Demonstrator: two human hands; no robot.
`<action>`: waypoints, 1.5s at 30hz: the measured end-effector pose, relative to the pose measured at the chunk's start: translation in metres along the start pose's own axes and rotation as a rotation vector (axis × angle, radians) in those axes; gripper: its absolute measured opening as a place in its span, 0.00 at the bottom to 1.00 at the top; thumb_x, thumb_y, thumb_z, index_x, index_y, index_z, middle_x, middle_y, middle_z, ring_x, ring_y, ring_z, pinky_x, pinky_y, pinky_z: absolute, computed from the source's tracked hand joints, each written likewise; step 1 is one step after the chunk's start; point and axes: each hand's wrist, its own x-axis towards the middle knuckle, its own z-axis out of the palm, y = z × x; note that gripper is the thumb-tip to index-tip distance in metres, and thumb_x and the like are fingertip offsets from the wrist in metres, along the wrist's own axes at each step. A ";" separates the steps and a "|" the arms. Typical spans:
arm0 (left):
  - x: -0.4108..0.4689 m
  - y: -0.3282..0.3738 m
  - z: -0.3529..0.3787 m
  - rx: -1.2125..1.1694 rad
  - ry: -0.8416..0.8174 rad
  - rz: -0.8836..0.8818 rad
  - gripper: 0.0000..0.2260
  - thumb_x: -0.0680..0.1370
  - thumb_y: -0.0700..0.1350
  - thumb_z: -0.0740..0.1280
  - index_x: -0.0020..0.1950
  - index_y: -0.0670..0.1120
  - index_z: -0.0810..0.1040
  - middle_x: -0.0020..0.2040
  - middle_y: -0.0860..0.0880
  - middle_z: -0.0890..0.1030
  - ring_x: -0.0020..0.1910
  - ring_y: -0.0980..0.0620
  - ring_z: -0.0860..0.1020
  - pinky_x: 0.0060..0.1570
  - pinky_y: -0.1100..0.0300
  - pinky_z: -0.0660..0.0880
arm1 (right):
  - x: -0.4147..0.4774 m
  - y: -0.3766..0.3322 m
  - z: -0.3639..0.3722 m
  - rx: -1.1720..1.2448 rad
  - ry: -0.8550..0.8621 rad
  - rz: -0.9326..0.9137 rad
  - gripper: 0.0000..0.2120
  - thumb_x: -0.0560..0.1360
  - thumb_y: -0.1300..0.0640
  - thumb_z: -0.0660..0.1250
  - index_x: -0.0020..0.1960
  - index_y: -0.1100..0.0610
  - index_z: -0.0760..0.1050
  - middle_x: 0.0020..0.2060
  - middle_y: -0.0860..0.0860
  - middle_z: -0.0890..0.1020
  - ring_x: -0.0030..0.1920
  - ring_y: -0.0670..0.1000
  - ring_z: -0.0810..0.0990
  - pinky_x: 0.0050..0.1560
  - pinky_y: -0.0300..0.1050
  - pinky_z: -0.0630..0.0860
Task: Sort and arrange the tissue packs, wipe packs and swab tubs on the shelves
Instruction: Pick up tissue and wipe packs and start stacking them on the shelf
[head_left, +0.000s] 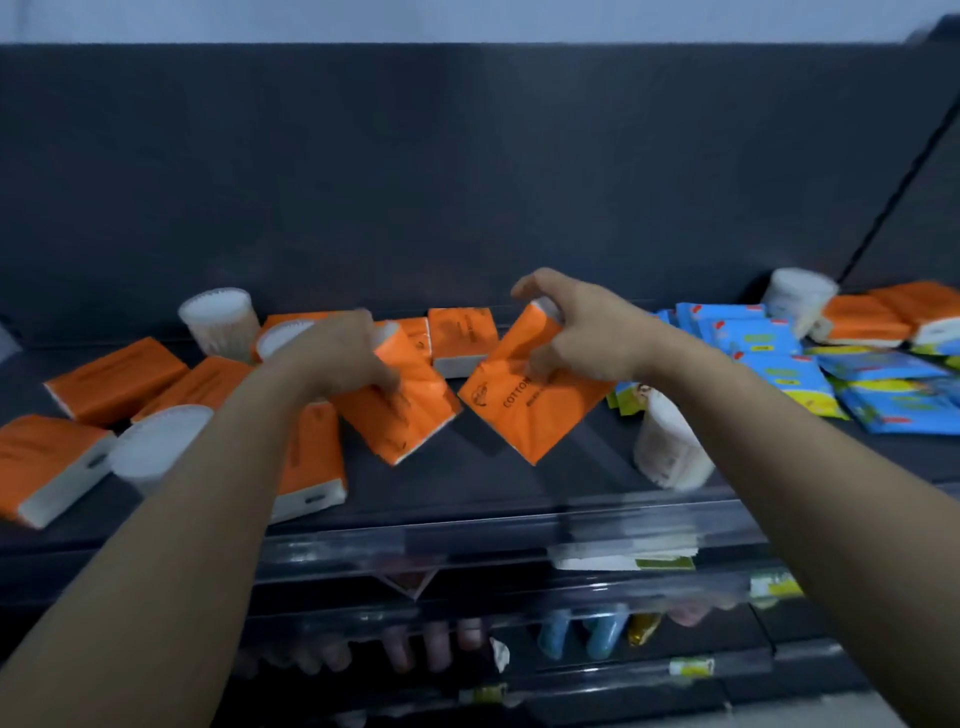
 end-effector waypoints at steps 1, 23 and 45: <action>0.002 -0.001 -0.002 -0.063 0.070 -0.006 0.20 0.69 0.49 0.72 0.55 0.42 0.70 0.55 0.43 0.75 0.49 0.45 0.73 0.42 0.55 0.68 | -0.004 0.002 -0.004 0.037 0.045 0.005 0.29 0.67 0.61 0.71 0.65 0.48 0.67 0.48 0.48 0.75 0.47 0.49 0.75 0.36 0.33 0.72; -0.076 0.384 0.105 -0.977 -0.024 0.532 0.18 0.68 0.47 0.75 0.50 0.50 0.68 0.46 0.52 0.75 0.43 0.53 0.77 0.41 0.56 0.75 | -0.238 0.265 -0.218 0.185 0.816 0.379 0.16 0.68 0.59 0.74 0.51 0.52 0.73 0.34 0.49 0.73 0.36 0.48 0.72 0.36 0.40 0.70; -0.050 0.745 0.260 -0.860 -0.424 0.740 0.22 0.59 0.49 0.76 0.51 0.48 0.78 0.46 0.47 0.83 0.43 0.49 0.81 0.47 0.52 0.78 | -0.369 0.546 -0.389 0.194 1.006 0.735 0.21 0.68 0.61 0.74 0.59 0.54 0.73 0.43 0.49 0.76 0.43 0.49 0.76 0.47 0.47 0.76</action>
